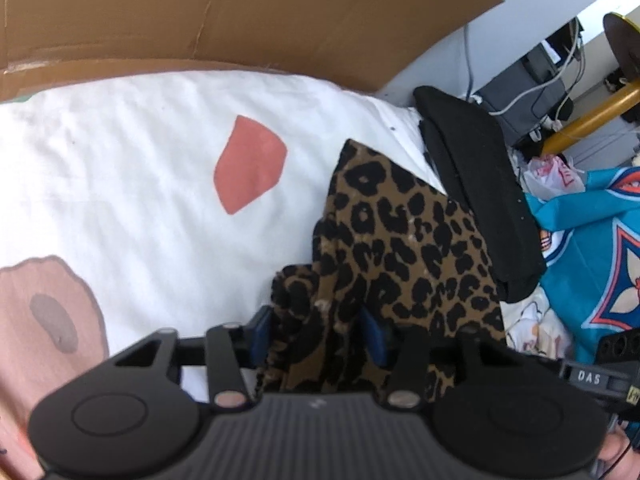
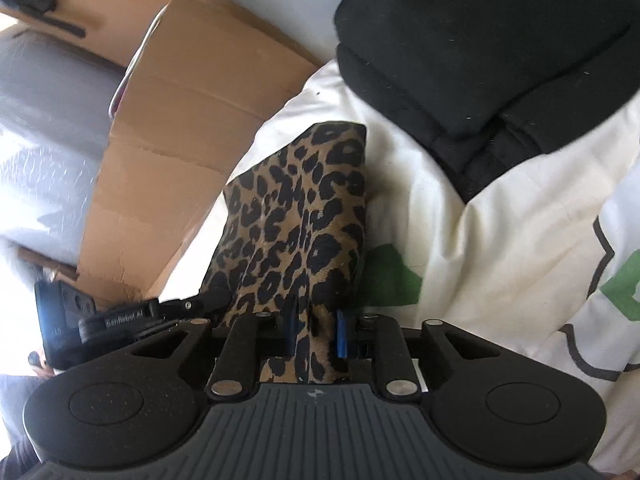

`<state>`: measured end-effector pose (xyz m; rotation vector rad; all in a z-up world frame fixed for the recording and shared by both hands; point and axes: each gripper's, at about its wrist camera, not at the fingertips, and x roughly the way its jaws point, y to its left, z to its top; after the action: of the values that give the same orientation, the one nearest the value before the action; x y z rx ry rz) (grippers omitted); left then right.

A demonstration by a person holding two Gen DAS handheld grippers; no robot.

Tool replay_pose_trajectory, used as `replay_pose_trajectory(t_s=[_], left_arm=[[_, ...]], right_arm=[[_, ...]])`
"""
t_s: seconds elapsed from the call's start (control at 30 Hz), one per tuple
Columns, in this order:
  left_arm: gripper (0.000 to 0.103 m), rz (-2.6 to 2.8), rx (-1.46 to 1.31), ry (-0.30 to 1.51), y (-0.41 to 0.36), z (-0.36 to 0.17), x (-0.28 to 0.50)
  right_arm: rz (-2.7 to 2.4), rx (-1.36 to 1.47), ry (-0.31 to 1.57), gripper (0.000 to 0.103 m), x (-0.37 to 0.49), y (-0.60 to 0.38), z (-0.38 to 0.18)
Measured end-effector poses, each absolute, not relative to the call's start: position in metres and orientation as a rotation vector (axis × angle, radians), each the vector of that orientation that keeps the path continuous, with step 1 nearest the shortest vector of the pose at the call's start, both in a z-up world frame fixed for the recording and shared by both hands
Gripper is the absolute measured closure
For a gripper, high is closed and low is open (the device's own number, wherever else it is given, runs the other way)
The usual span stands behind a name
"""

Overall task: Fold clothes
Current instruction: 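Close both grippers on the folded leopard-print pants bundle, then lift the folded pants off the sheet with both grippers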

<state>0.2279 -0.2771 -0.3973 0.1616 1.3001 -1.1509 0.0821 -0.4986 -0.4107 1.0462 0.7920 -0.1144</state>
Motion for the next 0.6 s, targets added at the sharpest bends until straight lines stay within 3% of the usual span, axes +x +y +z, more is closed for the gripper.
replay_pose_trajectory(t_s=[0.17,0.3,0.47,0.53,0.6], left_arm=[[0.026,-1.145,0.159,1.325,-0.286,-0.407,0.225],[0.023,-1.177,0.155,1.311,-0.294,-0.411,0.222],[0.033,-1.205,0.148,1.303,-0.298,-0.412,0.223],[0.05,-1.201,0.166,1.299,-0.295,-0.411,0.224],[0.057,-1.189,0.14,1.319,-0.291,-0.407,0.229]], right_arm=[[-0.113,1.028,0.785,0.068,0.083,-0.496,-0.405],[-0.099,1.04,0.782,0.068,0.084,-0.494,-0.405],[-0.08,1.061,0.779,0.07,0.086,-0.492,-0.407],[-0.072,1.069,0.778,0.076,0.087,-0.491,-0.408],[-0.065,1.077,0.776,0.082,0.088,-0.491,-0.409]])
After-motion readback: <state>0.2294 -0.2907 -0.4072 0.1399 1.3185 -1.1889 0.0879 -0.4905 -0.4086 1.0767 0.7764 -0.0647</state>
